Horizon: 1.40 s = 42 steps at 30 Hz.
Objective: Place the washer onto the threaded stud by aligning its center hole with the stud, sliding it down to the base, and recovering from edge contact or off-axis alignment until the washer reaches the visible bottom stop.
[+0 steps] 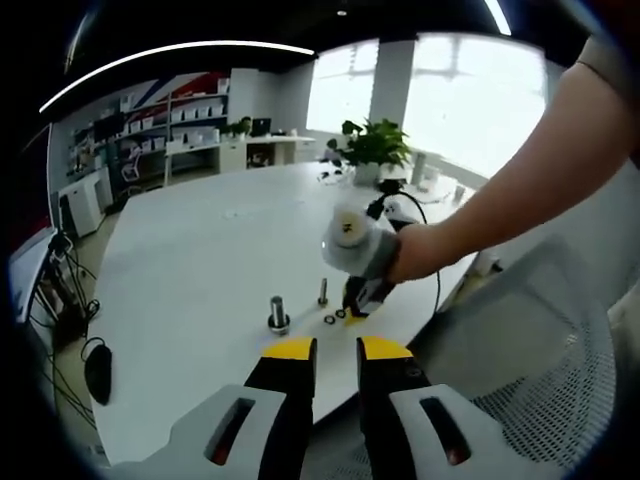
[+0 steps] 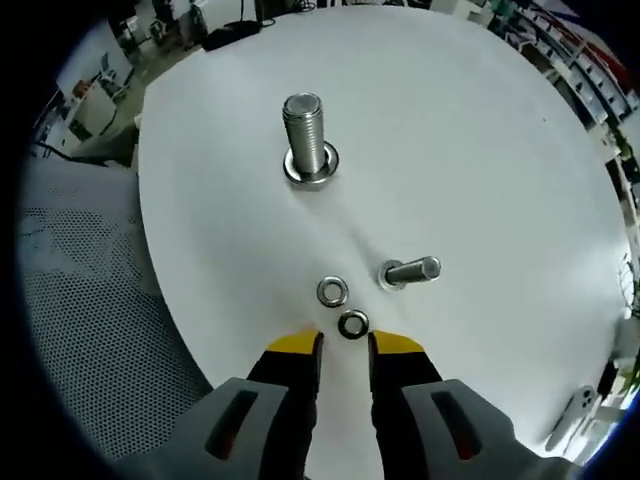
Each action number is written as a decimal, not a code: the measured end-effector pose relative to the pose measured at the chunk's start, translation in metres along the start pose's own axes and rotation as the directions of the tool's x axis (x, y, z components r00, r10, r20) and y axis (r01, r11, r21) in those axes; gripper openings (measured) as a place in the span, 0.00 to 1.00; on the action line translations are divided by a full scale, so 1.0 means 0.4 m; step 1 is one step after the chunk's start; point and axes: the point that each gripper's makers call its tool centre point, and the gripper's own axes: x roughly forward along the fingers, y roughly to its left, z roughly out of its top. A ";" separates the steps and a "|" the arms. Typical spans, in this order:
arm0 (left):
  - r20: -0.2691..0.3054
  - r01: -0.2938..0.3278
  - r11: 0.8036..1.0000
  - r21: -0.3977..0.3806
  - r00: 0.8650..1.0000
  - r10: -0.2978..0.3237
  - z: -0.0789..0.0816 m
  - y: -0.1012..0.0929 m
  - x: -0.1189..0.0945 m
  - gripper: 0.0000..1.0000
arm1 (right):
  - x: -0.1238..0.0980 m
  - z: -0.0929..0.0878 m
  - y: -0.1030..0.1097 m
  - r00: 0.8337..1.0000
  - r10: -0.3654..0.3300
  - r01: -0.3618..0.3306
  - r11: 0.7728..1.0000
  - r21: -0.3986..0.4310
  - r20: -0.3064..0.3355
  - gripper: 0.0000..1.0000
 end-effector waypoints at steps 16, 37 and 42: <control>-0.003 -0.002 1.000 0.001 1.000 0.002 -0.001 0.001 0.001 0.12 | 0.006 0.021 -0.013 0.999 0.018 -0.018 1.000 0.004 0.050 0.15; -0.018 -0.019 1.000 -0.006 1.000 0.019 -0.010 0.007 0.000 0.12 | 0.011 0.019 0.003 0.989 -0.078 0.064 0.992 -0.110 -0.128 0.15; -0.010 -0.019 1.000 -0.006 1.000 0.019 -0.006 0.008 0.001 0.12 | 0.003 0.017 -0.012 0.997 -0.042 0.038 0.997 0.063 0.065 0.14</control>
